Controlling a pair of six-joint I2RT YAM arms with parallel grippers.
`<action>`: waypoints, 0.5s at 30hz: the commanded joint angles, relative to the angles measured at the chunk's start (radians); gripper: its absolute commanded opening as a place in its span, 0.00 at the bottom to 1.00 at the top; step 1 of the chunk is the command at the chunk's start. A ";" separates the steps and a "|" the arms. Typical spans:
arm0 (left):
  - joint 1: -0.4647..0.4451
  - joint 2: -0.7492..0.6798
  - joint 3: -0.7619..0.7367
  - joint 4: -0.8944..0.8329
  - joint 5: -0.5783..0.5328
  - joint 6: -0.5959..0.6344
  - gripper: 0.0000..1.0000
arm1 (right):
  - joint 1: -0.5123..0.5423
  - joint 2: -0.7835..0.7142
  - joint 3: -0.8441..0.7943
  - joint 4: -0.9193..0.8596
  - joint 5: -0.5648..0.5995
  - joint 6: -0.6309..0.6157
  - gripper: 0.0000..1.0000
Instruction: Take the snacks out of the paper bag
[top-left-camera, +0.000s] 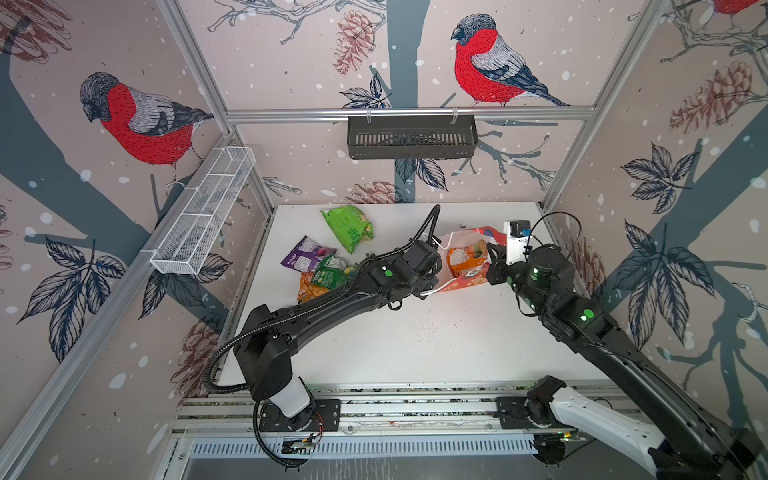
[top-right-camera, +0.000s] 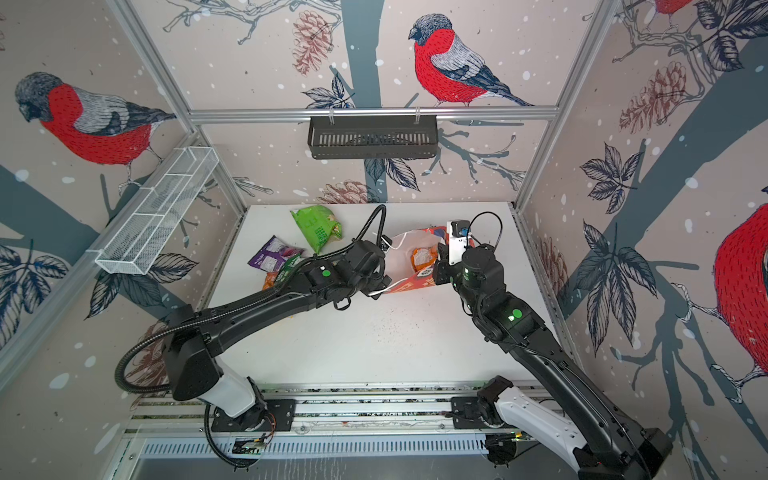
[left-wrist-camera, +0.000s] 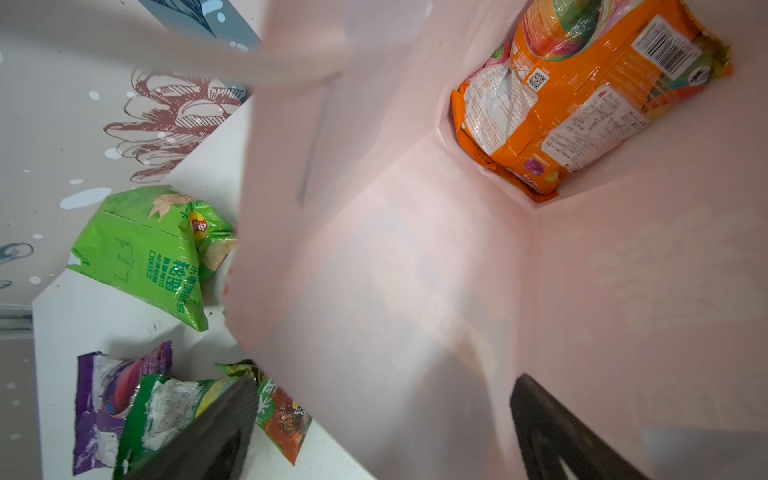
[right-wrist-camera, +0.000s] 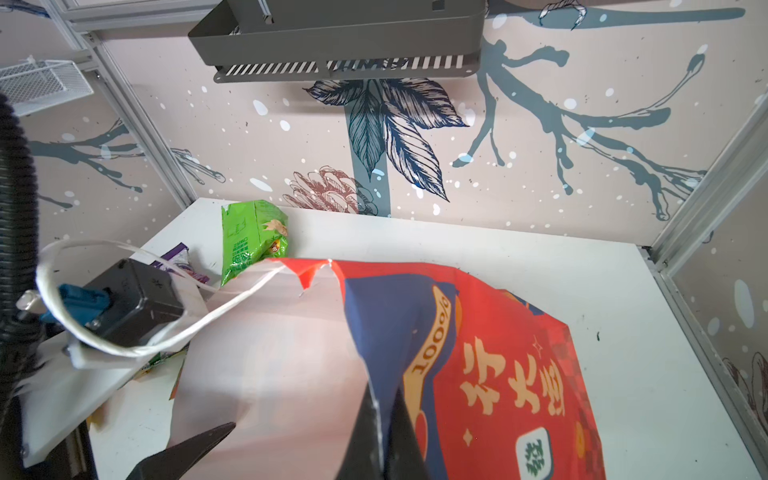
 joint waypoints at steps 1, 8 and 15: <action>0.000 -0.014 0.008 -0.040 0.042 0.047 0.95 | 0.001 0.013 0.009 -0.003 -0.032 -0.078 0.00; -0.004 -0.063 -0.035 -0.040 0.243 0.135 0.93 | 0.005 0.000 -0.023 0.041 -0.014 -0.102 0.00; 0.008 -0.140 -0.089 0.075 0.352 0.124 0.91 | 0.006 0.030 -0.012 0.037 -0.014 -0.145 0.00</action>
